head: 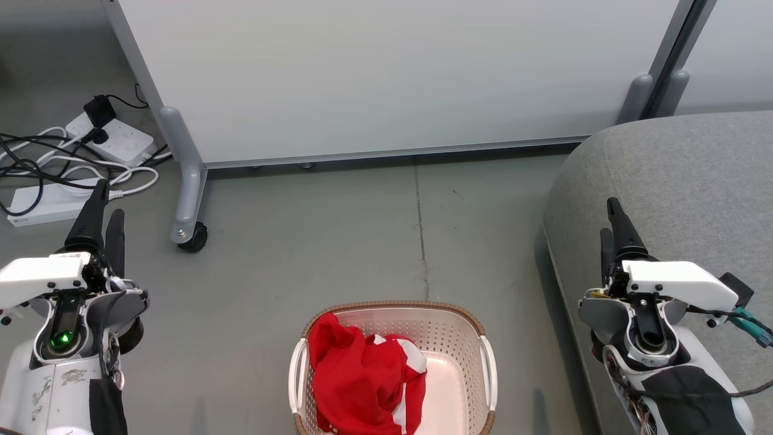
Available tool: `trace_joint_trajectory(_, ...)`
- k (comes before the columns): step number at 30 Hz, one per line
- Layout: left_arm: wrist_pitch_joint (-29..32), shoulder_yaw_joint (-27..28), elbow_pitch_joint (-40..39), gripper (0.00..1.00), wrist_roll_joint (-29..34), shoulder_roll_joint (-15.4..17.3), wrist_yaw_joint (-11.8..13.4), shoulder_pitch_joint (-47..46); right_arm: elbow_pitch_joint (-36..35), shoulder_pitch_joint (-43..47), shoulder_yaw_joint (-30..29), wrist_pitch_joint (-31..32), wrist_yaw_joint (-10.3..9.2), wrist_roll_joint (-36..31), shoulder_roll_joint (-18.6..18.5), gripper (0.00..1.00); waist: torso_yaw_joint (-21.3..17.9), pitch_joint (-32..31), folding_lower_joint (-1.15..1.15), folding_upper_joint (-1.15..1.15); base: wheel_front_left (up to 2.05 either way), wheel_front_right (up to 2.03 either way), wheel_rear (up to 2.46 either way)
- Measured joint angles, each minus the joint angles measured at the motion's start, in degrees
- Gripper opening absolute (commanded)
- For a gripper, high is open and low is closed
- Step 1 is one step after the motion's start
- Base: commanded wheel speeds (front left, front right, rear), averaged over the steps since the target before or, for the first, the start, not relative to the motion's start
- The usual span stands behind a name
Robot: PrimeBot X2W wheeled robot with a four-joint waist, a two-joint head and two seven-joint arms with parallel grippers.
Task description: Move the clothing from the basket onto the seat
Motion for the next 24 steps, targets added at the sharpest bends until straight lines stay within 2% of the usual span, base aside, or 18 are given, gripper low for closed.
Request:
trace_joint_trajectory(11, -4.16, -1.78, -6.5, 1.0, 9.32, -0.27, 0.0, 1.81, -4.57, 1.6, -1.91, -0.09, 0.0, -10.24, -0.93, 1.0, 0.19, -0.22, 0.0, 0.0, 0.0, 0.0, 0.0)
trace_joint_trajectory(24, -8.67, -4.64, -15.01, 1.0, 27.06, -1.54, -0.01, 4.85, -11.98, 3.82, -3.5, -0.18, 0.01, -30.16, -2.44, 1.0, 0.5, -0.54, 0.0, 0.0, 0.0, 0.0, 0.0)
